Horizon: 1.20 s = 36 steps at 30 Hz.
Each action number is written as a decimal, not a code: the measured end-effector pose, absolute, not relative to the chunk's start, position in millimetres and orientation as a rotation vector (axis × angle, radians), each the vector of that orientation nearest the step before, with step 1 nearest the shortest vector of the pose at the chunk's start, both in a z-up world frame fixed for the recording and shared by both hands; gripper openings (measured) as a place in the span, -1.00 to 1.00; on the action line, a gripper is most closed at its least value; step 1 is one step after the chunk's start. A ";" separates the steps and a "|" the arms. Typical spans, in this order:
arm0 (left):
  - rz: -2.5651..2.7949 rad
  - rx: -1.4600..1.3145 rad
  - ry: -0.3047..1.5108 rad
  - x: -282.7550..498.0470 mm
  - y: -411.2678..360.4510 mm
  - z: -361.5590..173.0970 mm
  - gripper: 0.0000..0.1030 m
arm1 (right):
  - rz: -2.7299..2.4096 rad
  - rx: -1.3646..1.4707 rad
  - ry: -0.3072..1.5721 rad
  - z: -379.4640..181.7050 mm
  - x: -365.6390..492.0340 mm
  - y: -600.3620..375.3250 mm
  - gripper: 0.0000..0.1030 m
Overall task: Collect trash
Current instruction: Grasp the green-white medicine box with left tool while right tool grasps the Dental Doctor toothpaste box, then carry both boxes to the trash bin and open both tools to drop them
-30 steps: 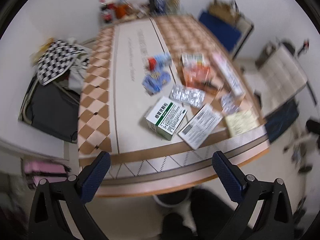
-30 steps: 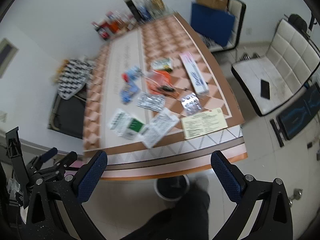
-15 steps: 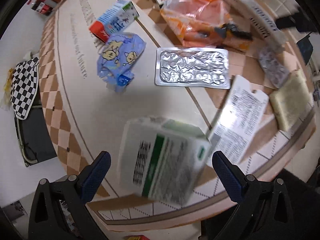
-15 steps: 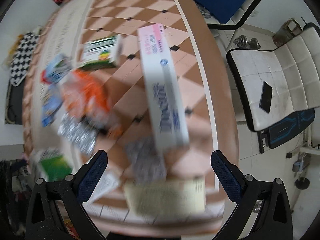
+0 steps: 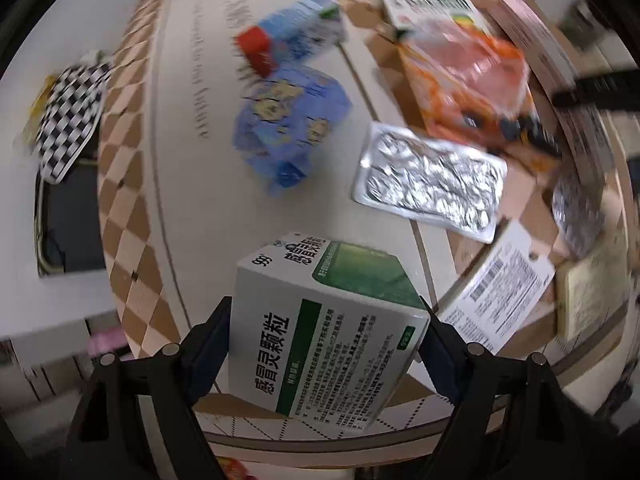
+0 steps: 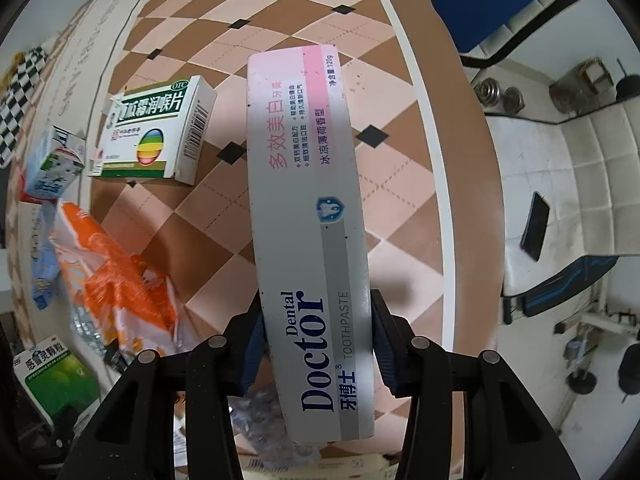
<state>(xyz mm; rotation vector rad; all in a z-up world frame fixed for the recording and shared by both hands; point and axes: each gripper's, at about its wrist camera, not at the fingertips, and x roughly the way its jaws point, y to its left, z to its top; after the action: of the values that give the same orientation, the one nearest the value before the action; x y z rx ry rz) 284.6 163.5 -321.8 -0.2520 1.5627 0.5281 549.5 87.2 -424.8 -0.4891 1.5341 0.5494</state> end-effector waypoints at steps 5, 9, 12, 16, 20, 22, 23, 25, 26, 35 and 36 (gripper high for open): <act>0.654 -0.317 1.481 273.2 171.6 -295.3 0.60 | 0.615 -0.392 1.530 -395.7 537.9 69.8 -0.06; 0.729 -0.353 1.400 253.4 174.4 -270.2 0.60 | 0.675 -0.346 1.504 -375.2 520.4 55.6 -0.06; 0.753 -0.362 1.347 233.6 165.0 -252.1 0.60 | 0.698 -0.352 1.483 -366.0 497.7 45.7 -0.06; 0.734 -0.366 1.276 196.2 150.8 -230.8 0.60 | 0.711 -0.292 1.463 -343.8 452.1 25.4 -0.06; 0.684 -0.355 1.224 147.7 130.6 -216.4 0.60 | 0.721 -0.232 1.430 -315.9 384.9 -1.8 -0.06; 0.658 -0.352 1.202 115.8 118.8 -214.2 0.60 | 0.722 -0.204 1.416 -304.6 348.8 -17.0 -0.06; 0.648 -0.354 1.196 103.6 113.1 -214.1 0.60 | 0.724 -0.195 1.408 -299.6 327.0 -26.0 -0.06; 0.621 -0.369 1.188 73.7 102.7 -216.7 0.60 | 0.724 -0.185 1.399 -293.5 291.1 -39.9 -0.06; 0.601 -0.382 1.188 57.3 97.1 -219.8 0.60 | 0.724 -0.183 1.401 -291.2 264.4 -48.8 -0.06; 0.500 -0.504 1.318 -45.5 53.0 -281.0 0.60 | 0.717 -0.217 1.573 -335.8 99.0 -113.2 -0.06; 0.494 -0.523 1.335 -53.5 48.2 -292.4 0.60 | 0.717 -0.230 1.601 -347.0 84.5 -119.2 -0.06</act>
<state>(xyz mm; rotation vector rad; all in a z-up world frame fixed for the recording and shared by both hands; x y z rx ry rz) -53.5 48.2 -292.4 -0.5228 1.3347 0.4939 84.5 -119.2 -347.0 -0.2303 1.6014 0.7169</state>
